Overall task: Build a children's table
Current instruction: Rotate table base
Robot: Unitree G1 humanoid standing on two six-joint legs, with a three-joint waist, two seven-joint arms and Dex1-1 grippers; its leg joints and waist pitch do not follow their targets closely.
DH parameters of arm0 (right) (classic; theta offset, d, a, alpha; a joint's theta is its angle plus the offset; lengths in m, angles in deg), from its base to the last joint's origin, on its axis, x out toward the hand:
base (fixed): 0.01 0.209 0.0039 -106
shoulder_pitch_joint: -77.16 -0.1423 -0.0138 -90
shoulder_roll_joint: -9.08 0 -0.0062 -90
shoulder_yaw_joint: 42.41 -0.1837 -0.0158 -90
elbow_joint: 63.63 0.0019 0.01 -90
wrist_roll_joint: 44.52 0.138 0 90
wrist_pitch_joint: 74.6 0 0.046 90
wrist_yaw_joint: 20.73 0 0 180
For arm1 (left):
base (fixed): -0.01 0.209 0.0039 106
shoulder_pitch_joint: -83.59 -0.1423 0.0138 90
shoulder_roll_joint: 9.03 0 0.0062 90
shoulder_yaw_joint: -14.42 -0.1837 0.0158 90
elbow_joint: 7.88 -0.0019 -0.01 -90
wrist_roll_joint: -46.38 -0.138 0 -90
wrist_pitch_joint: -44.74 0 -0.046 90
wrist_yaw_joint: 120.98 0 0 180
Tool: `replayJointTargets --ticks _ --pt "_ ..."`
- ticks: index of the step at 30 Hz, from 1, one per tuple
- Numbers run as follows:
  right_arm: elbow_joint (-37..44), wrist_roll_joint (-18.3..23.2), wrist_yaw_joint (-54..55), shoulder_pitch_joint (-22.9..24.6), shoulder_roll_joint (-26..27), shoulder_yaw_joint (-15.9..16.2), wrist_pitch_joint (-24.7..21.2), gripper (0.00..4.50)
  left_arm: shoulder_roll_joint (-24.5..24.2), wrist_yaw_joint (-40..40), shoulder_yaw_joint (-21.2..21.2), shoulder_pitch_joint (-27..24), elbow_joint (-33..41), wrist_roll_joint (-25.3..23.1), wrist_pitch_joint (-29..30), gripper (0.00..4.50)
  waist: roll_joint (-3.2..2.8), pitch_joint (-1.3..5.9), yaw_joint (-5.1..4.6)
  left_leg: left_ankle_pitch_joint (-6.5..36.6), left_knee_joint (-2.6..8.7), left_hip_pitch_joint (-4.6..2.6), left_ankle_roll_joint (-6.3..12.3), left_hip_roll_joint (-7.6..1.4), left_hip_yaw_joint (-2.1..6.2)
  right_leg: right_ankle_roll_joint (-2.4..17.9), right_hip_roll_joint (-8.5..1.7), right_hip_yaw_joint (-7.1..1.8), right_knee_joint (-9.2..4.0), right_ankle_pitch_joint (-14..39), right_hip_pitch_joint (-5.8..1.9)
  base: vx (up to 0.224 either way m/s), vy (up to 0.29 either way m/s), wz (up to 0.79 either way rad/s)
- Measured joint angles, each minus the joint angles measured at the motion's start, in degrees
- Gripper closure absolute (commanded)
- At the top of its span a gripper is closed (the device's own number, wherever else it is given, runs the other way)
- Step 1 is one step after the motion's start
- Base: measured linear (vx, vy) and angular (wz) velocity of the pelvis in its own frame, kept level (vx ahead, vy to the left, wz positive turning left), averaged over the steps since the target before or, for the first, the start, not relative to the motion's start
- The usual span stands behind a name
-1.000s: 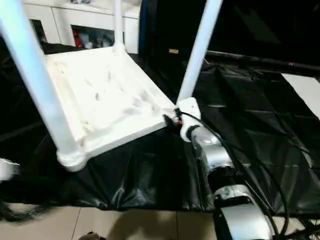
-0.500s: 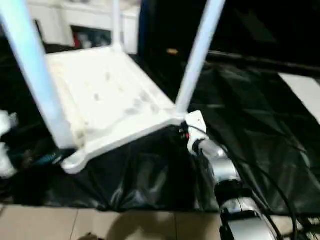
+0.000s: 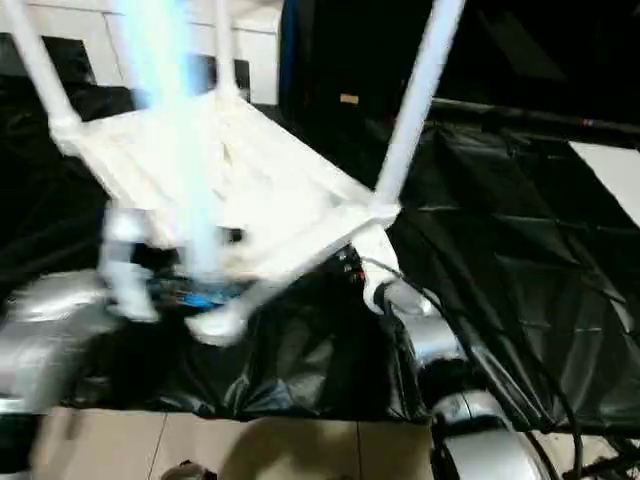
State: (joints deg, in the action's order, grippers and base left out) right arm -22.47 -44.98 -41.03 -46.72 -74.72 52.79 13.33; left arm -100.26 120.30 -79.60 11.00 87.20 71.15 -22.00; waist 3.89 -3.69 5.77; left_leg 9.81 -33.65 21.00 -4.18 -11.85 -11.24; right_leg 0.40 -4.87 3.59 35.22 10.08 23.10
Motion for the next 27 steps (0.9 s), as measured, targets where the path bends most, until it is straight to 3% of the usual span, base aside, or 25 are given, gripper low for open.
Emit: replayJointTargets --ticks 5,10,14,21,24,27 --pt "-3.4 -0.3 1.0 -1.6 -0.6 -1.2 1.2 1.48 8.4 -2.8 -6.7 5.6 -6.6 -3.0 -2.7 0.08 -0.26 -0.11 -0.51 0.0 -0.12 0.06 0.01 0.00 -0.04 0.0 -0.02 -0.03 0.00 0.0 0.03 0.000 0.000 0.00" --pt "-4.4 -0.2 1.1 -1.7 -1.0 -1.8 2.1 1.48 14.2 -5.7 -10.5 9.0 -10.8 -6.0 -6.4 0.08 -0.74 -0.07 -1.16 0.0 -0.10 0.03 0.02 -0.11 0.08 0.0 0.22 -0.06 0.00 0.0 0.09 0.000 0.000 0.00" --pt "-6.4 -0.3 1.7 -2.5 -1.0 -2.5 3.1 1.48 17.4 -10.9 -11.0 11.9 -16.4 -9.8 -11.2 0.08 -1.80 0.05 -1.25 0.0 -0.10 -0.01 0.02 -0.12 0.12 0.1 0.30 -0.13 0.01 0.0 0.09 0.000 0.000 0.00" --pt "-7.7 -0.1 2.3 -2.7 -2.2 -3.4 4.9 1.48 17.6 -18.7 -9.9 15.8 -25.3 -14.9 -18.3 0.08 -2.94 -0.05 -0.64 0.0 -0.12 0.00 0.02 -0.11 0.20 0.2 0.30 -0.08 0.02 -0.2 0.07 0.000 0.000 0.00" --pt "-7.7 0.1 2.3 -2.7 -3.8 -4.4 5.3 1.48 16.5 -17.2 -9.9 15.8 -25.2 -14.8 -18.4 0.08 -3.20 0.03 -0.51 0.0 -0.15 0.02 0.03 -0.10 0.20 0.2 0.29 -0.08 0.02 -0.2 0.07 0.000 0.000 0.00" --pt "-7.7 0.6 1.0 -2.7 -6.0 -5.2 5.5 1.48 12.8 -11.6 -9.8 14.7 -24.5 -13.1 -18.3 0.08 -3.96 0.19 -0.75 0.0 -0.19 0.01 0.03 -0.09 0.18 0.2 0.29 -0.11 0.00 -0.2 0.07 0.000 0.000 0.00"
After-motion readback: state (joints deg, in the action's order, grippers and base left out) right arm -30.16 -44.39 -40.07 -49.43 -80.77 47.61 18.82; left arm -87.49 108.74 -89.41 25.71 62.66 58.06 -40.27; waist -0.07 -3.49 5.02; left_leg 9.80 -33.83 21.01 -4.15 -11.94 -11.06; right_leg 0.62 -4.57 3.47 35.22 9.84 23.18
